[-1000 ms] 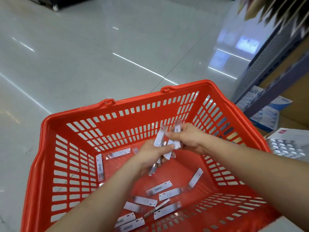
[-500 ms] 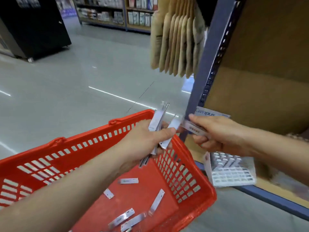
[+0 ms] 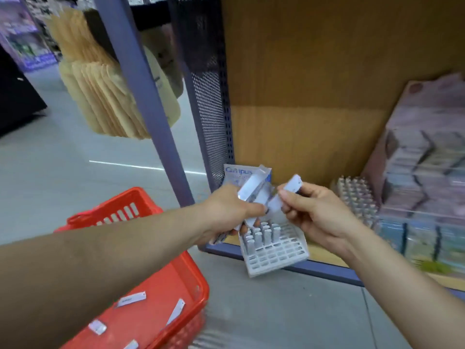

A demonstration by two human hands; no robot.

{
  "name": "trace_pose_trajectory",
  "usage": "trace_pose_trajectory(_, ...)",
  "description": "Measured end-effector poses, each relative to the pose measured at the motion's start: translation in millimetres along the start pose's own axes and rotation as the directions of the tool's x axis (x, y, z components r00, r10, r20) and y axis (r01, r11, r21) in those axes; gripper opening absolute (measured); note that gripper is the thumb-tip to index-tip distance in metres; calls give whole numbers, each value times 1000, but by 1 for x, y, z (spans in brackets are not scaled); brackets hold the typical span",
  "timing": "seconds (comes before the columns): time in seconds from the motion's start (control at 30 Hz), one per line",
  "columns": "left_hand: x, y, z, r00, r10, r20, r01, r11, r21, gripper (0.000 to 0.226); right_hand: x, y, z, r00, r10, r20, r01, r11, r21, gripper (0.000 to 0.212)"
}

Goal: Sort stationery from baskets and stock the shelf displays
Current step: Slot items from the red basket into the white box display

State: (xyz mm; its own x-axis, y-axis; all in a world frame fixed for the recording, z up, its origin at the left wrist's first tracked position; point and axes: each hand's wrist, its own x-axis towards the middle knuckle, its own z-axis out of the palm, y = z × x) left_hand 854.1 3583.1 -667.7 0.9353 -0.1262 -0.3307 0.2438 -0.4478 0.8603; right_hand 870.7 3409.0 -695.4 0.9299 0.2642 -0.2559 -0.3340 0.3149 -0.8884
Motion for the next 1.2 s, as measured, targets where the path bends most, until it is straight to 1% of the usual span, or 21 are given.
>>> trace_pose_trajectory(0.07, 12, -7, 25, 1000, -24, -9, 24, 998, -53, 12, 2, 6, -18, 999, 8, -46, -4, 996, 93, 9)
trace_pose_trajectory(0.17, 25, -23, 55, 997, -32, -69, 21, 988, -154, 6, 5, 17, -39, 994, 66, -92, -50, 985, 166, 10)
trace_pose_trajectory(0.2, 29, -29, 63, 995, -30, -92, 15, 988, -154, 4, 7, 22, -45, 991, 91, -95, -72, 978, 194, 11)
trace_pose_trajectory(0.27, 34, -44, 76, 989, -43, -139, 28, 994, -107, 8, 11, 31, -54, 985, 148, -93, -119, 959, 256, 16)
trace_pose_trajectory(0.33, 40, -58, 88, 975, -68, -211, 52, 995, -81, 11, 17, 38, -63, 980, 173, -96, -143, 955, 260, 16)
trace_pose_trajectory(0.37, 44, -66, 92, 963, -81, -258, 65, 995, -70, 10, 20, 40, -69, 978, 172, -122, -139, 960, 243, 16)
trace_pose_trajectory(0.43, 52, -82, 99, 931, -97, -353, 94, 995, -25, 10, 30, 47, -82, 961, 164, -223, -114, 968, 223, 19)
trace_pose_trajectory(0.5, 58, -93, 101, 905, -120, -407, 135, 991, 8, 11, 45, 53, -96, 937, 164, -309, -96, 970, 224, 23)
trace_pose_trajectory(0.53, 61, -97, 100, 898, -127, -421, 146, 989, 15, 12, 52, 57, -100, 933, 161, -321, -94, 972, 216, 25)
trace_pose_trajectory(0.63, 73, -99, 99, 876, -140, -461, 183, 982, 50, 16, 77, 66, -106, 949, 106, -298, -62, 986, 153, 35)
trace_pose_trajectory(0.7, 78, -99, 99, 857, -137, -497, 194, 979, 65, 14, 91, 70, -101, 960, 48, -275, -37, 998, 42, 37)
trace_pose_trajectory(0.77, 82, -103, 100, 846, -132, -516, 191, 980, 62, 14, 102, 78, -97, 967, 16, -256, -48, 991, -121, 33)
trace_pose_trajectory(0.83, 85, -107, 101, 848, -136, -512, 191, 980, 56, 14, 110, 88, -96, 973, -5, -231, -62, 957, -283, 25)
trace_pose_trajectory(0.9, 88, -110, 103, 852, -130, -507, 195, 978, 77, 15, 116, 96, -97, 981, -32, -189, -43, 924, -380, 21)
trace_pose_trajectory(1.0, 91, -112, 104, 855, -120, -505, 191, 978, 90, 15, 119, 104, -99, 986, -49, -159, -19, 916, -401, 19)
trace_pose_trajectory(1.2, 94, -113, 104, 857, -147, -494, 191, 981, 39, 13, 119, 106, -107, 986, -46, -162, -19, 927, -375, 19)
